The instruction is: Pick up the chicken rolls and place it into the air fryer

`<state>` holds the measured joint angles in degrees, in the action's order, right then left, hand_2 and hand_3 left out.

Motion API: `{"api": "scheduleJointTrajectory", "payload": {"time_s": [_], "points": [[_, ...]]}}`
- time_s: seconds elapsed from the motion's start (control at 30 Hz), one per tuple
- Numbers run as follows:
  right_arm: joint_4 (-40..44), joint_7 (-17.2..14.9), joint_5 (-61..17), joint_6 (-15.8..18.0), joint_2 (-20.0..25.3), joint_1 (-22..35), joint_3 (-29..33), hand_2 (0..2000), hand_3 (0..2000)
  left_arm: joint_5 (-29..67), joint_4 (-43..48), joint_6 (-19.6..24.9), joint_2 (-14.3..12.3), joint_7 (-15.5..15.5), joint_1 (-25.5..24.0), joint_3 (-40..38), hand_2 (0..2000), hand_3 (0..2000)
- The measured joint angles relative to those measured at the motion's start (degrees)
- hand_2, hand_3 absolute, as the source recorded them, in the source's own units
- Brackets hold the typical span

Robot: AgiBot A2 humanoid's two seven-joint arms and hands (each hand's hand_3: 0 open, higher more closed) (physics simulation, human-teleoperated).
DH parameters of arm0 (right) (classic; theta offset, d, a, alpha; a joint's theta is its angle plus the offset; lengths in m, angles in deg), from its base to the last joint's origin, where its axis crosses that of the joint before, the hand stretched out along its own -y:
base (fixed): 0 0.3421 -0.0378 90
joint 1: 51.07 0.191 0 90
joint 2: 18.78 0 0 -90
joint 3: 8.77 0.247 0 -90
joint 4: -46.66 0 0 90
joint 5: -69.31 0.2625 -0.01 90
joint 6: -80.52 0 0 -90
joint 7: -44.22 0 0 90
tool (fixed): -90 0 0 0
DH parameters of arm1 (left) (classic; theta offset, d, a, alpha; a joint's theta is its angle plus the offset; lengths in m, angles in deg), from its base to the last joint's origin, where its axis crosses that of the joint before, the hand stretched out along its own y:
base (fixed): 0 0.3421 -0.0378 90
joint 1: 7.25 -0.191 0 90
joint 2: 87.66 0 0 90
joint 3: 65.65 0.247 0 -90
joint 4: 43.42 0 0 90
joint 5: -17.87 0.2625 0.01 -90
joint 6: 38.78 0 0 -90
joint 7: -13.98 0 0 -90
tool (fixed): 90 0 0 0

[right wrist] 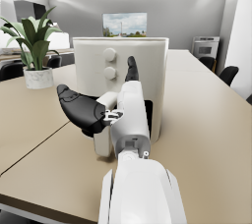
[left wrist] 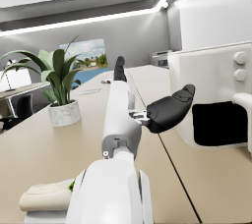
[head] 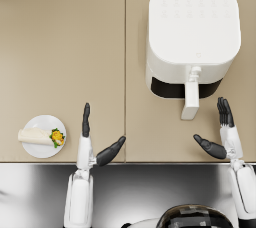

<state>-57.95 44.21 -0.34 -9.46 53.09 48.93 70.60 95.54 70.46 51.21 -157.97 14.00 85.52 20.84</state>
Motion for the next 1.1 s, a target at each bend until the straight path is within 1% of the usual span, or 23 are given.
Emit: {"api": "scheduleJointTrajectory", "payload": {"time_s": [0.23, 0.27, 0.3, 0.33, 0.37, 0.43, 0.5, 0.67, 0.93, 1.1], "points": [[1.5, 0.01, -1.53, -0.01, 1.38, 0.71, 0.17, 0, 0, 18.0, 2.65, 0.01, -2.17, -0.01, -3.85, -10.11, 0, 0], [1.65, 0.01, -1.57, -0.01, 1.5, 0.65, 0.07, 0, 0, 20.59, 2.83, 3.32, -2.41, -0.52, -4.11, -11.43, 0, 0], [1.72, 0.01, -1.61, -0.01, 1.59, 0.54, -0.05, 0, 0, 23.17, 3.02, 10.2, -2.6, -2.64, -4.29, -12.72, 0, 0], [1.73, 0.01, -1.63, -0.01, 1.7, 0.46, -0.09, 0, 0, 25.75, 3.18, 15.21, -2.77, -4.05, -4.45, -14.0, 0, 0], [1.74, 0.01, -1.65, -0.01, 1.82, 0.41, -0.09, 0, 0, 28.34, 3.31, 18.73, -2.93, -5.17, -4.59, -15.26, 0, 0], [1.84, 0.01, -1.67, -0.01, 2.04, 0.26, -0.06, 0, 0, 33.52, 3.22, 23.19, -3.04, -6.65, -4.68, -17.43, 0, 0], [1.86, 0.01, -1.68, -0.01, 2.29, 0.18, 0.07, 0, 0, 38.7, 2.97, 25.49, -3.06, -7.45, -4.7, -19.25, 0, 0], [2.31, 0.01, -1.68, -0.01, 2.86, -0.07, 0.37, 0, 0, 51.69, 0.66, 27.5, -1.97, -8.11, -3.77, -21.78, 0, 0], [4.35, 0.01, -1.68, -0.01, 3.94, 0.02, 0.69, 0, 0, 72.56, -4.63, 28.06, -0.41, -8.22, -2.27, -23.47, 0, 0], [5.11, 0.01, -1.68, -0.01, 4.64, 0.19, 0.71, 0, 0, 85.62, -6.21, 27.94, 0.48, -8.35, -1.44, -24.84, 0, 0]]}}
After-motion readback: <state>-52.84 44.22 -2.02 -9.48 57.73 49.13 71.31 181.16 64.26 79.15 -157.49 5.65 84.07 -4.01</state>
